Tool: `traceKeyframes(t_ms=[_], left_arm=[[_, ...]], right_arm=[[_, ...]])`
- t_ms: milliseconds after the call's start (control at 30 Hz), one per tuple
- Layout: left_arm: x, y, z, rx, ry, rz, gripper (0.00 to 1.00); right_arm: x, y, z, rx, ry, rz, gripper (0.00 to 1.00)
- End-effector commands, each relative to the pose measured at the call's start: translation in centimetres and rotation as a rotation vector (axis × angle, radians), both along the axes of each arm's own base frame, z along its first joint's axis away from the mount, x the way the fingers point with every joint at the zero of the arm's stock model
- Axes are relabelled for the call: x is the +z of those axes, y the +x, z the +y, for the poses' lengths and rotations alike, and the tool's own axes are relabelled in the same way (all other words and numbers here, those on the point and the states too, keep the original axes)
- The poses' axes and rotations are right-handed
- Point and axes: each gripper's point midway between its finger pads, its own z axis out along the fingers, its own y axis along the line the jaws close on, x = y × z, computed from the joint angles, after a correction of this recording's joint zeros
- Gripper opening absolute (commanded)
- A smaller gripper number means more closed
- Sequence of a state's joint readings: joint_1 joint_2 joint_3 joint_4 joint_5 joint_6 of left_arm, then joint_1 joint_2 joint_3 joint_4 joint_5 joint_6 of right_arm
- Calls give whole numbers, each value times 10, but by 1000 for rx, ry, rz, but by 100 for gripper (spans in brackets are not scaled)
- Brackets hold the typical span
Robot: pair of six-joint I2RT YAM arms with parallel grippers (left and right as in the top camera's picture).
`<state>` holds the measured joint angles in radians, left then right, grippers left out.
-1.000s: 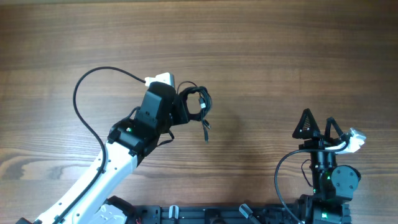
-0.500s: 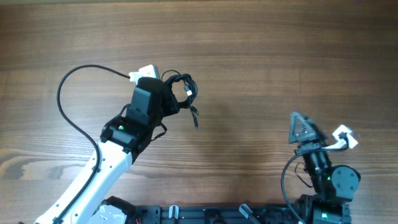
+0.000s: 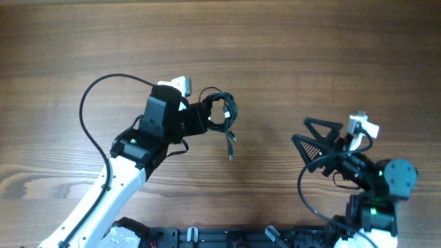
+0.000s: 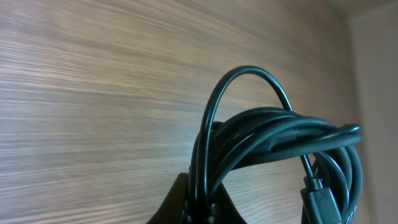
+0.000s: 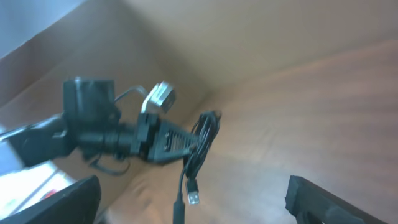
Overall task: Untangle cables
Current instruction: 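Move the right gripper toward the cable held by the left gripper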
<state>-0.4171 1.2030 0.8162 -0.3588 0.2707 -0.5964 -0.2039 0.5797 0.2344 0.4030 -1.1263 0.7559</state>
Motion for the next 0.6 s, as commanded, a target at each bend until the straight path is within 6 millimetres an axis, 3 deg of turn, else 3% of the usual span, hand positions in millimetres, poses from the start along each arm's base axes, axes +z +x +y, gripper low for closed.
traceKeyframes(t_ms=[0, 100, 233, 300, 400, 567], left_arm=[[18, -17, -18, -138, -157, 37, 4], [22, -16, -14, -152, -189, 42, 4], [17, -2, 6, -70, -136, 15, 4], [13, 4, 15, -19, -90, 5, 4], [7, 6, 22, -69, 31, -66, 4], [7, -1, 9, -322, 202, -247, 4]], right_arm=[[-27, -14, 27, 245, 14, 125, 92], [-52, -9, 54, 294, -18, 188, 91], [-74, -7, 99, 309, -81, 217, 88], [-84, 6, 109, 218, -110, 254, 79], [-70, 27, 109, 118, -111, 216, 76], [-22, 54, 112, 59, -126, 77, 70]])
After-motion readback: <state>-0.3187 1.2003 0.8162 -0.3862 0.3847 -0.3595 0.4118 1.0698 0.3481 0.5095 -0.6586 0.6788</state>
